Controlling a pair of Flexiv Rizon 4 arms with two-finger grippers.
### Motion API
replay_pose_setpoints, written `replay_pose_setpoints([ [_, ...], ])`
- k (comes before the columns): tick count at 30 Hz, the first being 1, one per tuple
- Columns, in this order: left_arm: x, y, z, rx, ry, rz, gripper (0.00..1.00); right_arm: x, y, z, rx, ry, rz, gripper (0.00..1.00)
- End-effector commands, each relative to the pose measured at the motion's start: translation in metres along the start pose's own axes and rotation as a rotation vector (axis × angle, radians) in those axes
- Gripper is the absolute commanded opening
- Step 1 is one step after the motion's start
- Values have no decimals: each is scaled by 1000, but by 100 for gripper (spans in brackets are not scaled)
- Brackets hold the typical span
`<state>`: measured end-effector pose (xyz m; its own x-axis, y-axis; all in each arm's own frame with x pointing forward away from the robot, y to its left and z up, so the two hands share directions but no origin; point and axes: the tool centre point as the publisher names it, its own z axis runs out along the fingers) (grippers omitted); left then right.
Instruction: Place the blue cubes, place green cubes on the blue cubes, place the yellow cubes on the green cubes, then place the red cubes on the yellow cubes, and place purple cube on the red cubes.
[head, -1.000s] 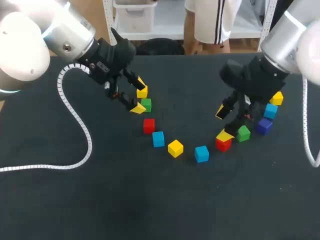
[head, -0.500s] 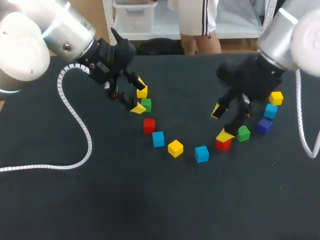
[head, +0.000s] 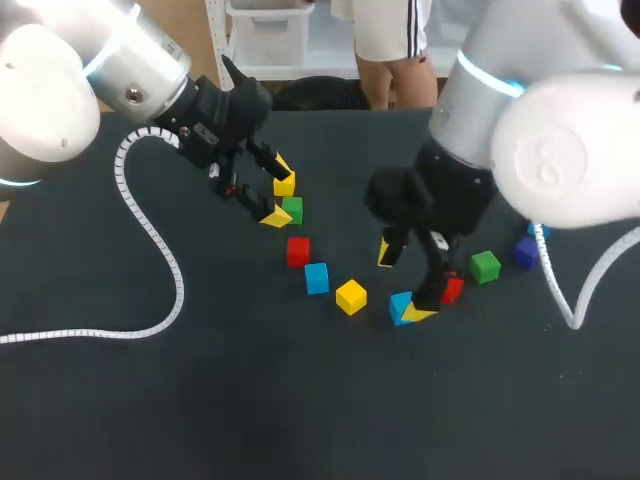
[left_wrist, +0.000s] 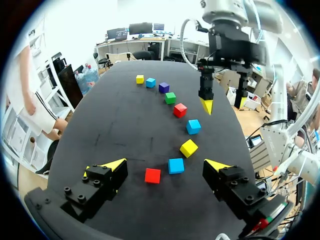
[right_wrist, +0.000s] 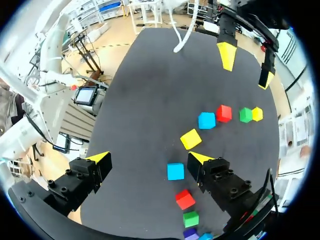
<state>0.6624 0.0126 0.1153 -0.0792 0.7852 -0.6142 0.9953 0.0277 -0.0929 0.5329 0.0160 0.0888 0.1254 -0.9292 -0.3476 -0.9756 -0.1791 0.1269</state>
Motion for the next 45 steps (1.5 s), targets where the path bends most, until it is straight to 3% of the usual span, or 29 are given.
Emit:
replay_pose_setpoints([
  [1, 0, 1, 0, 1, 3, 0, 100, 28, -3, 7, 24, -6, 49, 100],
  [2, 0, 1, 0, 1, 3, 0, 100, 33, -5, 8, 37, 21, 71, 100],
  [6, 0, 1, 0, 1, 3, 0, 100, 49, -9, 17, 47, -11, 99, 100],
  [17, 0, 1, 0, 1, 3, 0, 100, 67, -25, 44, 57, -31, 66, 100],
  [45, 0, 1, 0, 1, 3, 0, 100, 55, -64, 68, 4, -83, -44, 100],
])
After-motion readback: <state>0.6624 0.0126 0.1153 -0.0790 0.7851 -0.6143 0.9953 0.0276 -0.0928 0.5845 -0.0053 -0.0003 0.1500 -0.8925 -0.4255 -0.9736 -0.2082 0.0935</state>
